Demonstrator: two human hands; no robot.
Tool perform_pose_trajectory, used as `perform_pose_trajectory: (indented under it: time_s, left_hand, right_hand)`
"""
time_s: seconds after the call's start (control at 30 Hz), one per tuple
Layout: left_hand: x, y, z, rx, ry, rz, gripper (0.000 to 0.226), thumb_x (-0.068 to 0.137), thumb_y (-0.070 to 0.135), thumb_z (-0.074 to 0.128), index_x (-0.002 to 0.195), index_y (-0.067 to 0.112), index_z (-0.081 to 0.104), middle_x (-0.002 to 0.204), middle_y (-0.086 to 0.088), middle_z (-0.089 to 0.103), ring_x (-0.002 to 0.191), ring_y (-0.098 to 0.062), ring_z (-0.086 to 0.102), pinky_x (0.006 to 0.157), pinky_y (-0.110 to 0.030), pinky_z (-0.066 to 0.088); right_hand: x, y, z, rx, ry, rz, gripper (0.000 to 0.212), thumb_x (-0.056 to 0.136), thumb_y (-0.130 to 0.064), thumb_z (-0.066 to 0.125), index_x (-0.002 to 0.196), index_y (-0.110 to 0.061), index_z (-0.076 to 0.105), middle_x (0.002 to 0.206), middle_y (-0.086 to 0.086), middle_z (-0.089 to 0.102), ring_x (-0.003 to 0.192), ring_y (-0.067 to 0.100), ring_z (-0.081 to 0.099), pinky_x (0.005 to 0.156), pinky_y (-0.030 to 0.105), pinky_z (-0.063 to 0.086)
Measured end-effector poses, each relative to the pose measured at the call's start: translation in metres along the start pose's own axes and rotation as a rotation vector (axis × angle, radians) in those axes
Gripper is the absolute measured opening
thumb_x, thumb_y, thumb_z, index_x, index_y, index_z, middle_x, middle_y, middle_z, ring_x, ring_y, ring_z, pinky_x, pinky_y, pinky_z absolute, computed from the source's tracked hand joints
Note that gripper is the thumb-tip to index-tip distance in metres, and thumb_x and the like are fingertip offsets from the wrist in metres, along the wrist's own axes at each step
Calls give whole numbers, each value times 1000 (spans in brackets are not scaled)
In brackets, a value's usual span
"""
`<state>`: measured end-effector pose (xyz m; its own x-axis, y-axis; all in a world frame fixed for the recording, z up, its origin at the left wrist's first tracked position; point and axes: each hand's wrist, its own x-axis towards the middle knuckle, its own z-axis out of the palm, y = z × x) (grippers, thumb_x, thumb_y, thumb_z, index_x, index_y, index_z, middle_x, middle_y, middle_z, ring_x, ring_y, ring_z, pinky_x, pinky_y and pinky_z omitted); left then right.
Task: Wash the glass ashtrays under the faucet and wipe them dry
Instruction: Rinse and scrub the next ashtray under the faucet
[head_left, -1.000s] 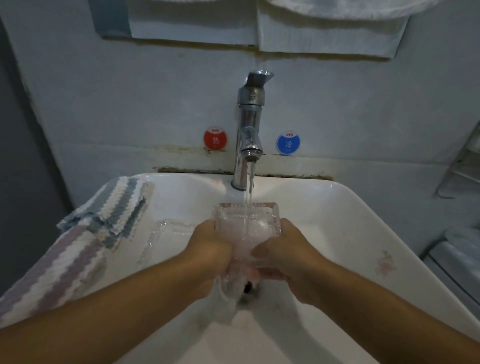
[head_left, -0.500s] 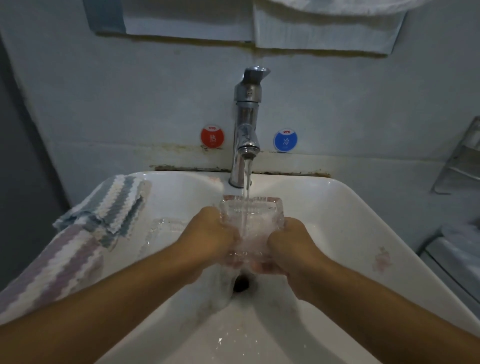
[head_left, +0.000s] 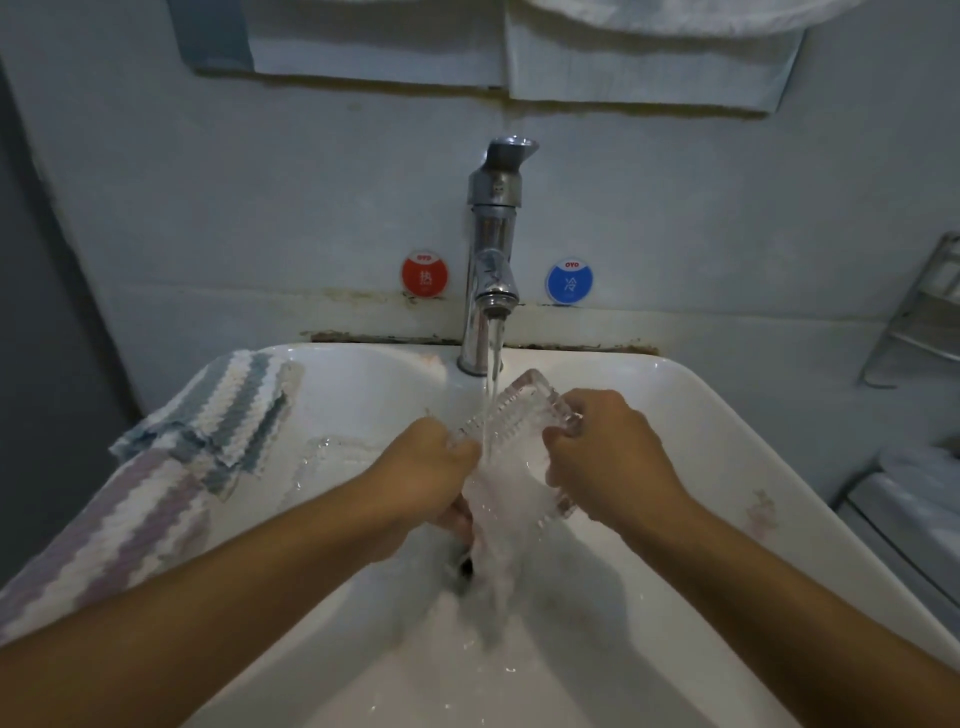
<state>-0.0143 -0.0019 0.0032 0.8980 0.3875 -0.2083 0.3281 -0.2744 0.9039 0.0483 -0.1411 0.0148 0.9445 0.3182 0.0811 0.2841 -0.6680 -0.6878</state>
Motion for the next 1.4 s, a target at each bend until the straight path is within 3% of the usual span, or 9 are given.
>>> perform_pose_trajectory:
  time_s: [0.23, 0.37, 0.53, 0.8, 0.93, 1.07, 1.17, 1.3, 1.4]
  left_hand:
    - [1, -9, 1, -20, -78, -59, 17, 96, 15, 64, 102, 0, 66, 78, -17, 76, 62, -30, 74, 52, -32, 61]
    - [-2, -9, 2, 42, -133, -67, 30, 102, 25, 55, 97, -3, 65, 74, -21, 74, 55, -27, 71, 54, -33, 61]
    - [-3, -11, 7, 11, -142, -30, 32, 107, 12, 40, 94, -7, 63, 73, -23, 73, 56, -30, 72, 60, -36, 63]
    - [-3, -15, 6, -123, -229, -122, 16, 92, 5, 67, 104, -5, 69, 93, -20, 76, 84, -34, 75, 71, -35, 63]
    - [0, -19, 9, -171, -110, -115, 21, 100, 8, 54, 103, -7, 68, 90, -23, 75, 77, -36, 75, 69, -40, 64]
    - [6, -19, 8, -111, -29, -102, 26, 101, 12, 48, 103, -6, 67, 89, -25, 74, 74, -35, 72, 76, -46, 63]
    - [5, -19, 8, -204, -61, -136, 18, 94, 1, 57, 109, -3, 65, 93, -17, 76, 79, -28, 75, 65, -34, 62]
    - [3, -19, 11, -254, -22, -132, 18, 89, 6, 70, 107, 2, 70, 92, -11, 78, 86, -28, 75, 82, -43, 62]
    - [-2, -15, 11, -196, 38, -94, 26, 105, 26, 49, 105, 7, 66, 89, -13, 76, 72, -29, 75, 59, -35, 62]
  right_hand:
    - [0, 2, -5, 32, -115, 56, 1, 101, -20, 57, 101, -21, 57, 89, 2, 66, 65, 20, 65, 47, 23, 44]
    - [3, 3, -6, 31, -139, 75, 23, 99, -15, 58, 121, -13, 64, 91, 8, 72, 69, 23, 67, 44, 24, 42]
    - [6, 7, -4, 27, -118, 89, 25, 97, -14, 58, 121, -11, 65, 89, 8, 72, 73, 27, 72, 44, 24, 43]
    - [4, 7, -2, 18, -123, 70, 20, 98, -15, 59, 117, -12, 66, 89, 6, 71, 61, 17, 61, 43, 21, 37]
    - [4, 5, -2, 76, -107, 69, 19, 99, -16, 59, 116, -12, 65, 91, 8, 72, 60, 15, 62, 45, 21, 40]
    - [3, 6, 1, 95, -61, 23, 11, 101, -19, 56, 108, -15, 64, 93, 5, 69, 77, 19, 67, 64, 27, 53]
    - [2, 7, 6, 81, -52, 16, 7, 102, -19, 54, 107, -17, 59, 98, 5, 68, 82, 20, 66, 69, 31, 55]
    - [1, 9, 11, 170, -28, 57, 7, 103, -19, 51, 106, -17, 57, 97, 5, 67, 83, 21, 65, 64, 32, 52]
    - [-1, 10, 15, 254, -14, 95, 9, 104, -20, 49, 105, -17, 57, 95, 6, 67, 82, 22, 66, 59, 31, 49]
